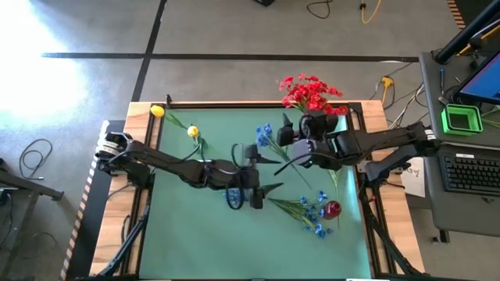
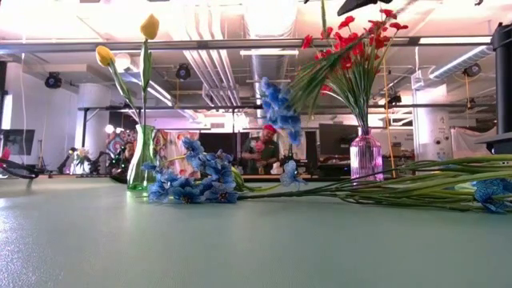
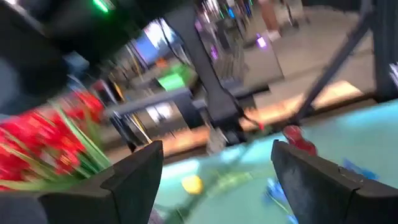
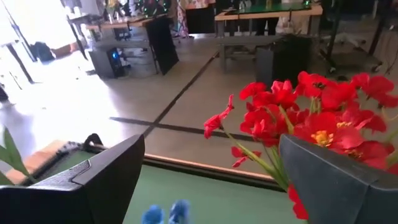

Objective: Sort flowers into vase by color
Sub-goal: Put the blue flower into the red vase

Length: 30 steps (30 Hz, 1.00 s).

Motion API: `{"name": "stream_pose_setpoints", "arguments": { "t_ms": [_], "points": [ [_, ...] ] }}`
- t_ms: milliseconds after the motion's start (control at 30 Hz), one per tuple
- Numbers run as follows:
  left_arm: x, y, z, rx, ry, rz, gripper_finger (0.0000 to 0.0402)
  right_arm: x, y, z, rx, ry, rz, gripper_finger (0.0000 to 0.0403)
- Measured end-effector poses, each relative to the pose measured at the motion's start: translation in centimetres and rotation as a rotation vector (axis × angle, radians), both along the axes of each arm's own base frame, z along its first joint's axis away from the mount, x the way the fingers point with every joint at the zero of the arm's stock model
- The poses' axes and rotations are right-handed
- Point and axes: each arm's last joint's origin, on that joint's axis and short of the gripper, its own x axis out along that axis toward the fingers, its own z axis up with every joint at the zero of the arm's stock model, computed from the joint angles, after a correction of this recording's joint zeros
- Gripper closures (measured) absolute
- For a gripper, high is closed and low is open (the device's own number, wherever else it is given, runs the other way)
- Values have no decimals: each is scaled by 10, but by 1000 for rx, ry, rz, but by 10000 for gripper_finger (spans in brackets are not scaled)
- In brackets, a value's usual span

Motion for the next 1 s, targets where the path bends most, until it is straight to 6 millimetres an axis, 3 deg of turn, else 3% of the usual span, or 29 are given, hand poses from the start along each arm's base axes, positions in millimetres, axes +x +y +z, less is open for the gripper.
{"name": "stream_pose_setpoints", "arguments": {
  "t_ms": [200,333,667,1000],
  "points": [
    [-8,2,-16,23,-262,25,116,8,1,-3,48,-125,-25,39],
    [-13,4,-15,-13,-352,25,116,13,1,-8,60,-169,-44,39],
    [-6,2,-23,-32,-353,5,116,26,2,-10,99,-305,-61,39],
    [-6,7,-24,248,-284,173,134,28,3,-12,148,-331,-37,39]
  ]
}}
